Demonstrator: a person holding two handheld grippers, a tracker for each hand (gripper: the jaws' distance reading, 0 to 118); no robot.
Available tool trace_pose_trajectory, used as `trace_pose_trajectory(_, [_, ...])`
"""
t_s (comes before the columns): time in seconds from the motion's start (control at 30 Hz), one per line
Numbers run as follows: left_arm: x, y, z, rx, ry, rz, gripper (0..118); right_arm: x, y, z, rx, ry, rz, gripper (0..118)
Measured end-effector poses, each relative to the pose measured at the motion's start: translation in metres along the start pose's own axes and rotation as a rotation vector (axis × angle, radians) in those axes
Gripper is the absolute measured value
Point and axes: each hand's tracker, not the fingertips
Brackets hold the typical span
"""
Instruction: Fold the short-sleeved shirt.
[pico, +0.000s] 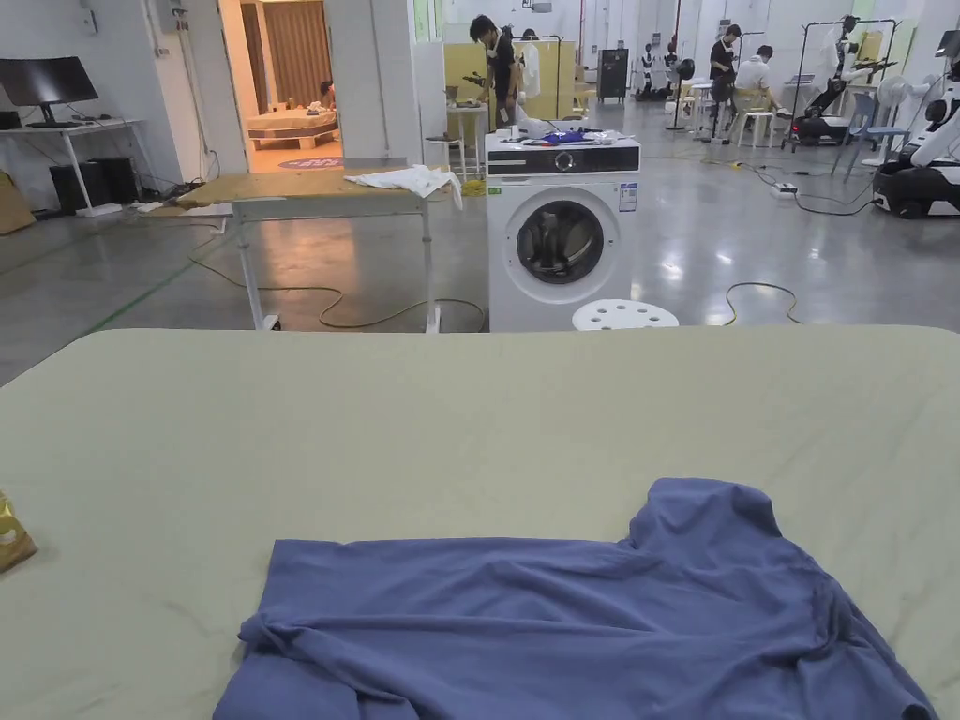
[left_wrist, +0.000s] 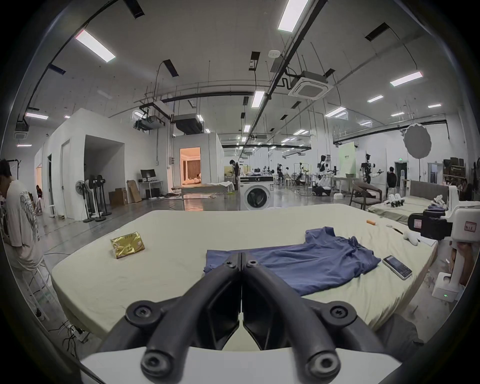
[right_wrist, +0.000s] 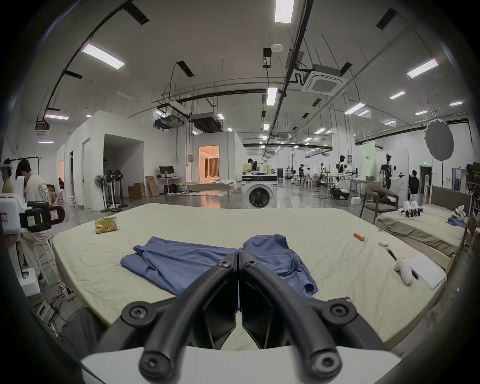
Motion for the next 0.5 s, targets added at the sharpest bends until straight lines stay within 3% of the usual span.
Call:
trace_pose_trajectory(0.37, [-0.034,-0.012,-0.058,-0.096,-0.019,0.102,0,0.01,-0.016,-0.007,-0.069,0.001,-0.076,0])
trace_pose_trajectory(0.4, [-0.041,-0.017,-0.072,-0.117,-0.035,0.132,4,0.012,-0.018,-0.007,-0.078,0.001,-0.089,0])
trace_pose_trajectory(0.43, [-0.05,-0.023,-0.09,-0.177,-0.059,0.164,17,0.014,-0.02,-0.008,-0.085,0.001,-0.104,0])
trace_pose_trajectory(0.5, [-0.068,-0.044,-0.128,-0.251,-0.095,0.217,62,0.017,-0.024,-0.009,-0.101,0.0,-0.134,0])
